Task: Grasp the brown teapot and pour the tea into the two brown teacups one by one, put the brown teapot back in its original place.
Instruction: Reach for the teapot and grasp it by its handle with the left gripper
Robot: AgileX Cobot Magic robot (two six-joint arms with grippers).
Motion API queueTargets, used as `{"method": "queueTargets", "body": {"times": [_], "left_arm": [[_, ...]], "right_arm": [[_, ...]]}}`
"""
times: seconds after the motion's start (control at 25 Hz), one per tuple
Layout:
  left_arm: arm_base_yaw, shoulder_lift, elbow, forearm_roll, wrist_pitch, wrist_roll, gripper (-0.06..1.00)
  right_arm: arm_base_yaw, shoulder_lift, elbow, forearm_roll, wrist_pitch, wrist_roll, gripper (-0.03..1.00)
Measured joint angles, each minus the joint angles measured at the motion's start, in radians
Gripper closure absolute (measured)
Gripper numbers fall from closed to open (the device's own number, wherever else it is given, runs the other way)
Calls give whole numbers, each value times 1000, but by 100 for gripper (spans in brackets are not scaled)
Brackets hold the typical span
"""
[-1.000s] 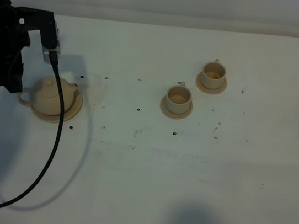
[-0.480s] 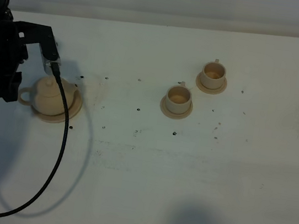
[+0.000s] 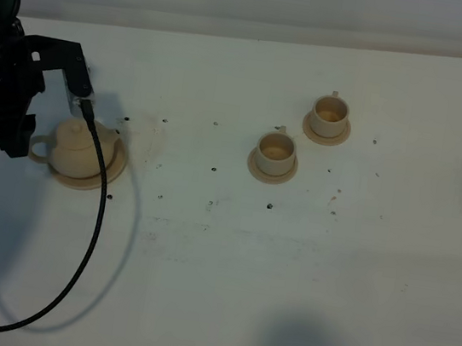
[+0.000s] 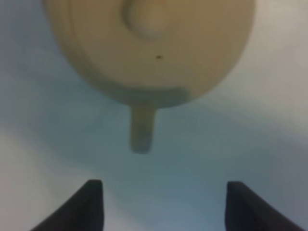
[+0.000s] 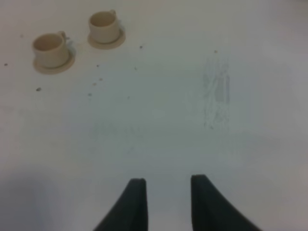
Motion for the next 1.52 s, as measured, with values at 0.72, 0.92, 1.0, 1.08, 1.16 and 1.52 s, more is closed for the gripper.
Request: {"method": "queueTargets", "body": {"times": [0.72,0.92,1.0,1.08,1.16,1.52], "left_arm": [[-47,65,0,26,-140,-1,38],[-51,66,0,31,-135,-10,38],[-51,67,0,31,-131,-16,38],[-51,67,0,31,-126,-19,40],[-51,67,0,27,-121,-19,44],[-53,67,0,10,-97,-17,65]], "right_arm": [[0,0,0,0,0,0,75],[0,0,0,0,0,0,75],[0,0,0,0,0,0,75],[0,0,0,0,0,0,75],[0,0,0,0,0,0,75],[0,0,0,0,0,0,75]]}}
